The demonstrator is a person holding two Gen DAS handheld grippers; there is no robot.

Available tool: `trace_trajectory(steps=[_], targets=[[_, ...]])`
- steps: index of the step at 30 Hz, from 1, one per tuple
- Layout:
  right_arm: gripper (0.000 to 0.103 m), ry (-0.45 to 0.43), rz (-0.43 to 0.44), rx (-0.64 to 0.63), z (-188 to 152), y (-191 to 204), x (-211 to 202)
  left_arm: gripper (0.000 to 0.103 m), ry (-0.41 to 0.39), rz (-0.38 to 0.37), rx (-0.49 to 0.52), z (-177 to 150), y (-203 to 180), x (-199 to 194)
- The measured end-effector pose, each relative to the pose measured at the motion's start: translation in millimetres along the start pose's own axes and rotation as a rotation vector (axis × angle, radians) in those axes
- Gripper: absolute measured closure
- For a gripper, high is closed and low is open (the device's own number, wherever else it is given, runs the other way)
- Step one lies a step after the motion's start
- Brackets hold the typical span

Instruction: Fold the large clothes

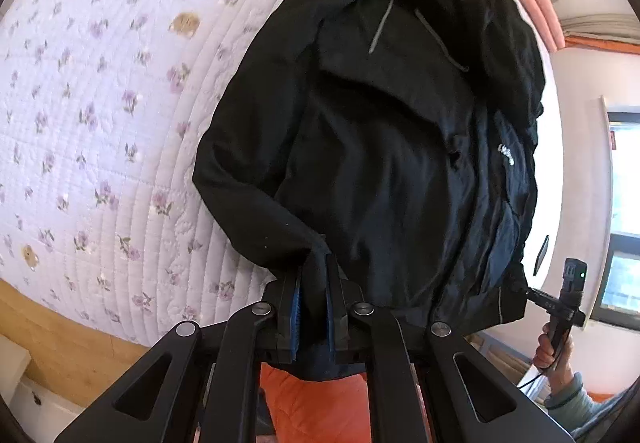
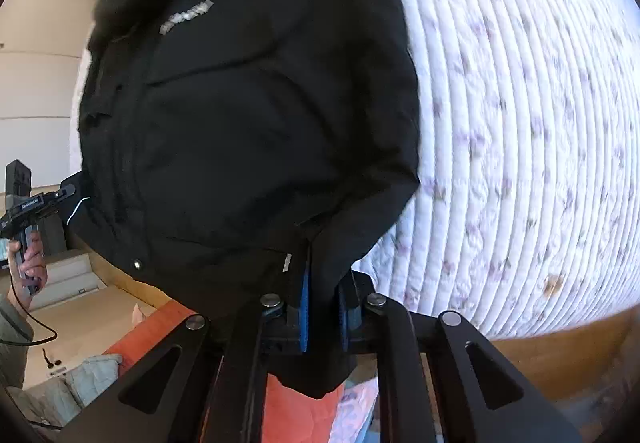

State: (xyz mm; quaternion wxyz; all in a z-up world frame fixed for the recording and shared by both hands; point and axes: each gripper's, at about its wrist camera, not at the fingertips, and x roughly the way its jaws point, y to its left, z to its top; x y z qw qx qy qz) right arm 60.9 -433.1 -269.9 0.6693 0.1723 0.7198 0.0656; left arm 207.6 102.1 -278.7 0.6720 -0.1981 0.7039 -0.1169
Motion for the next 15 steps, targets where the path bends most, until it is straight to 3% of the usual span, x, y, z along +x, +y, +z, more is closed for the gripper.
trace_trajectory(steps=[1,3,4,5,7,8,9,10,11,15], targets=[[0.085,0.014,-0.003,0.009,-3,-6,1,0.091,0.010,0.002,-0.002,-1,3,0],[0.081,0.026,-0.006,0.020,-6,-8,6,0.074,0.038,0.000,-0.018,-2,6,6],[0.074,0.033,0.002,0.031,-7,-11,9,0.052,0.053,-0.004,-0.024,-3,7,9],[0.068,0.038,0.015,0.042,-7,-12,12,0.038,0.074,-0.004,-0.031,-5,9,14],[0.067,0.046,0.037,0.066,-7,-14,16,0.044,0.095,0.016,-0.032,-9,9,24],[0.067,0.046,0.039,0.064,-7,-14,19,0.067,0.089,0.032,-0.011,-11,7,26],[0.067,0.038,0.041,0.052,-7,-12,18,0.079,0.088,0.042,-0.001,-11,7,28],[0.076,0.031,0.038,0.038,-8,-10,16,0.085,0.088,0.037,-0.010,-10,8,27],[0.091,0.022,0.025,0.025,-8,-7,12,0.089,0.083,0.022,-0.019,-10,10,25],[0.091,-0.011,0.006,-0.012,-8,6,-13,0.090,0.071,-0.004,0.043,-7,-6,7]])
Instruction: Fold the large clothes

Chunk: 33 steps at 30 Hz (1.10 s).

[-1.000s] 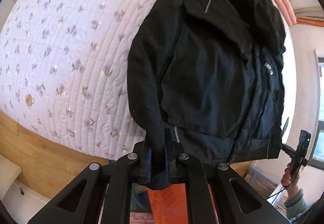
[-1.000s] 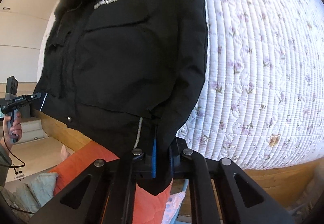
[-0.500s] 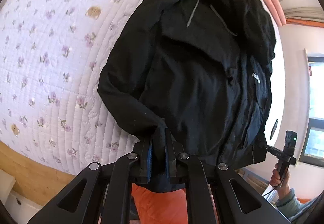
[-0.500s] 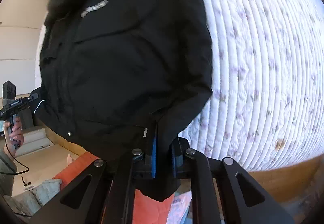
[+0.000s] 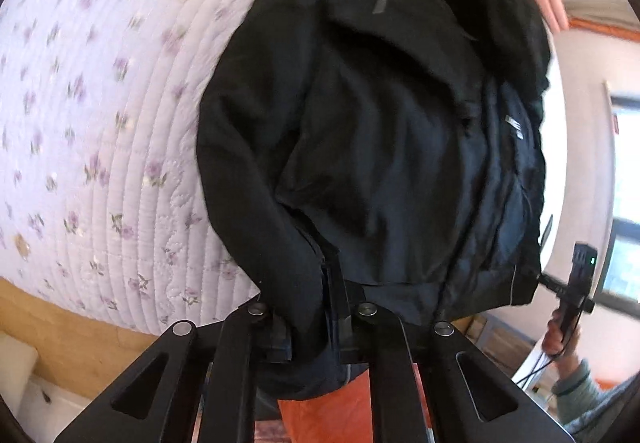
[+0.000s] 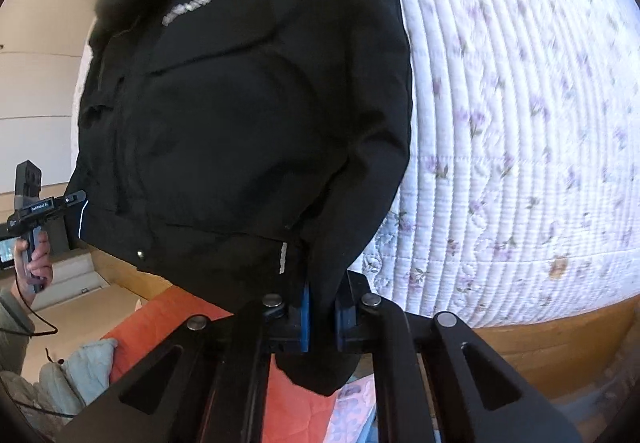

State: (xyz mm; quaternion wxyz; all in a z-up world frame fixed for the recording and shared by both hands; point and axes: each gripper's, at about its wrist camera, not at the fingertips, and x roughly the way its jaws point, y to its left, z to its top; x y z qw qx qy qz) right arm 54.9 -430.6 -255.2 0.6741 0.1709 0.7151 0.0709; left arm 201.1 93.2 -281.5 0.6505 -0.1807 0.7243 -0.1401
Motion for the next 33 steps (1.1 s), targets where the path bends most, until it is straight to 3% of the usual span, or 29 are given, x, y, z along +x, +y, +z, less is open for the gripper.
trace_trajectory(steps=[5,10,13,18,23,27,33], targets=[[0.091,-0.038,-0.007,-0.042,11,25,-38,0.090,-0.051,-0.106,0.044,17,-34,-37],[0.091,-0.151,-0.011,-0.104,36,56,-102,0.090,-0.184,-0.185,0.159,55,-83,-94],[0.091,-0.244,-0.016,-0.123,64,64,-142,0.090,-0.266,-0.198,0.223,85,-105,-129],[0.091,-0.348,-0.035,-0.138,118,74,-176,0.090,-0.385,-0.224,0.215,133,-107,-165],[0.089,-0.424,-0.074,-0.110,184,74,-187,0.089,-0.424,-0.216,0.204,214,-117,-158],[0.087,-0.423,-0.077,-0.023,247,63,-174,0.087,-0.429,-0.231,0.142,283,-109,-131],[0.082,-0.366,-0.069,0.093,321,38,-132,0.084,-0.368,-0.240,0.064,337,-91,-74]])
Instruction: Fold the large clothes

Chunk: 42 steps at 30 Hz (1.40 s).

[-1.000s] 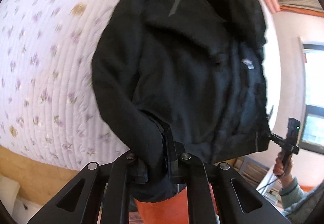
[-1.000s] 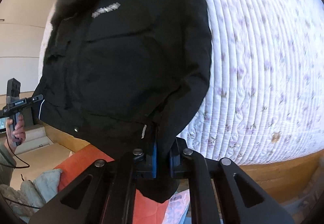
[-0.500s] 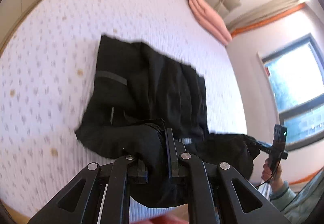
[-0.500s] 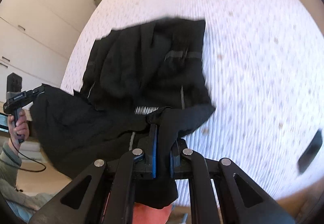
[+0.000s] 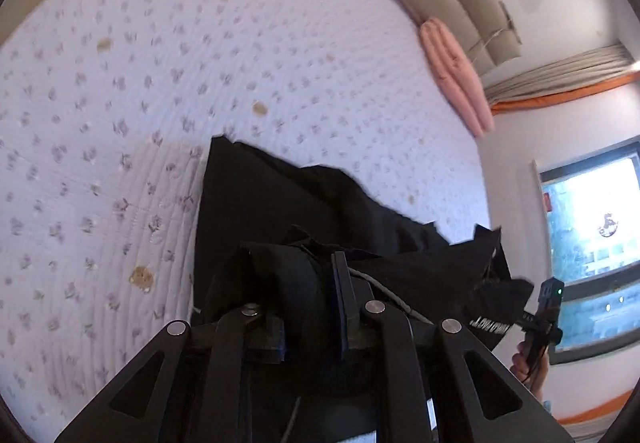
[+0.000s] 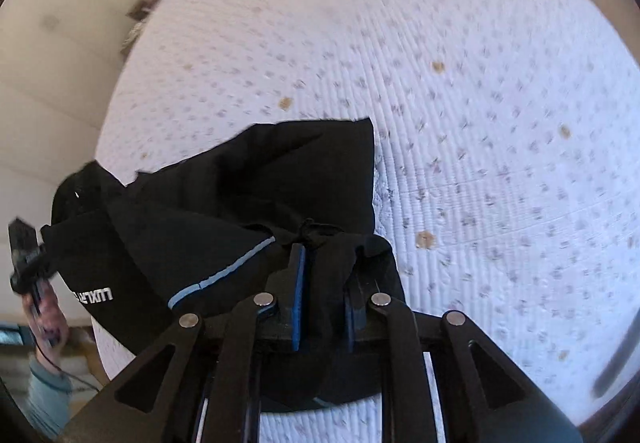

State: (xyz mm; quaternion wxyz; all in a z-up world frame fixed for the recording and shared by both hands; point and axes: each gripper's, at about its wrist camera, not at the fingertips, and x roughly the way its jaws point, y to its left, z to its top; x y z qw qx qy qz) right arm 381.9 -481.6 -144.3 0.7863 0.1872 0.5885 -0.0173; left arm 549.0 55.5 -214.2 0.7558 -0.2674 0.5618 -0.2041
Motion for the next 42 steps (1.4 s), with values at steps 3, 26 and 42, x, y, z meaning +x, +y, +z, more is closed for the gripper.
trace_trajectory(steps=[3,26,42], targets=[[0.082,0.035,-0.031,0.020,4,-1,33,0.084,0.021,0.001,0.002,-3,10,16],[0.080,0.052,-0.052,0.093,12,-6,35,0.049,0.267,0.114,0.529,11,14,-47],[0.040,-0.131,-0.028,0.027,-6,6,-73,0.049,0.155,0.170,0.554,-5,5,-5]])
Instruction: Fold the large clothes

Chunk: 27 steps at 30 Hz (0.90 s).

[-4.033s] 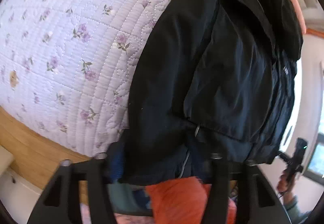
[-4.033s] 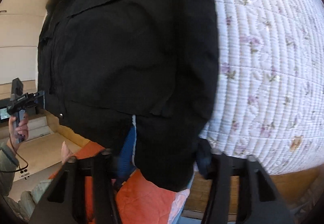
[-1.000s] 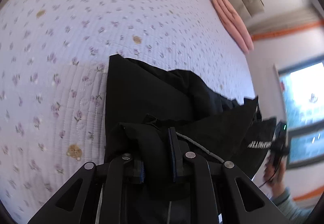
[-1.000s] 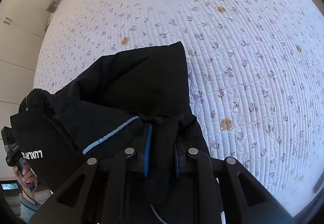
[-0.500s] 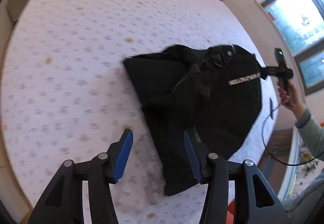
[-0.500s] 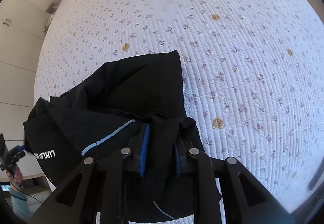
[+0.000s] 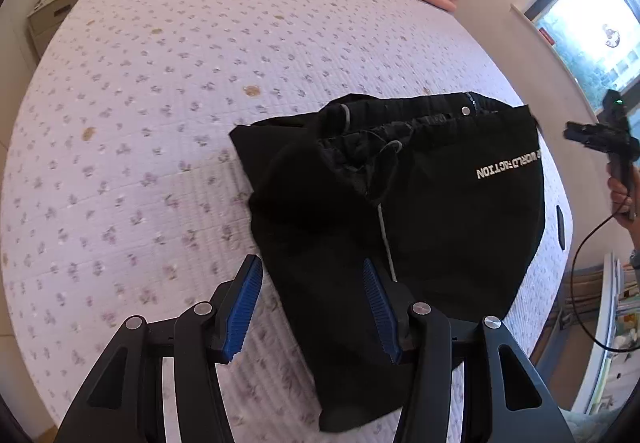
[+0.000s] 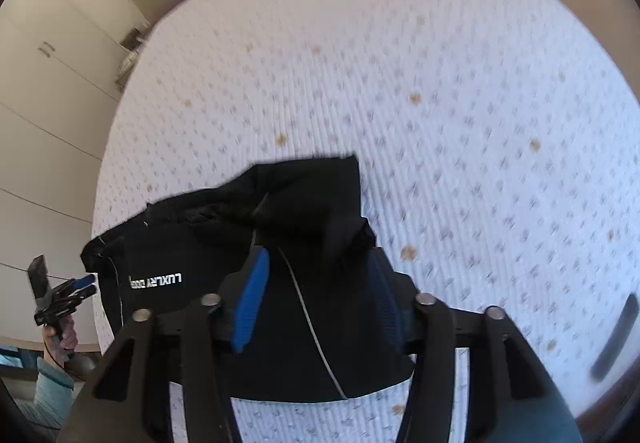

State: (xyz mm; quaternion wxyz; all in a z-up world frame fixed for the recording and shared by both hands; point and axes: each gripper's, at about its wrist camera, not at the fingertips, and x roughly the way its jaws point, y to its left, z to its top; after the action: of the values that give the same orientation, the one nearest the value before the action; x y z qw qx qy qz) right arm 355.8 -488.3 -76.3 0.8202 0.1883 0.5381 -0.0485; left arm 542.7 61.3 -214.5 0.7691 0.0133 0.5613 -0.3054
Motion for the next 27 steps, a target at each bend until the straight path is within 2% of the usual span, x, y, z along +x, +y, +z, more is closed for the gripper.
trace_trajectory(steps=[2,8,11,14,19,23,27], targets=[[0.023,-0.025,-0.004,-0.026,-1,-3,-5,0.049,-0.014,0.000,-0.020,3,0,6],[0.022,-0.040,-0.052,-0.110,-7,-8,43,0.045,-0.065,0.008,-0.102,8,2,16],[0.022,-0.059,-0.065,-0.170,2,-3,73,0.038,-0.087,0.012,-0.116,11,0,18],[0.022,-0.063,-0.089,-0.235,12,1,98,0.037,-0.093,0.017,-0.136,15,1,24],[0.022,-0.034,-0.033,-0.290,28,0,128,0.034,-0.105,0.002,-0.156,19,4,32],[0.022,-0.015,-0.007,-0.315,33,4,144,0.034,-0.125,0.060,-0.196,27,19,39],[0.022,0.012,0.026,-0.328,36,7,157,0.034,-0.116,-0.010,-0.227,31,33,51]])
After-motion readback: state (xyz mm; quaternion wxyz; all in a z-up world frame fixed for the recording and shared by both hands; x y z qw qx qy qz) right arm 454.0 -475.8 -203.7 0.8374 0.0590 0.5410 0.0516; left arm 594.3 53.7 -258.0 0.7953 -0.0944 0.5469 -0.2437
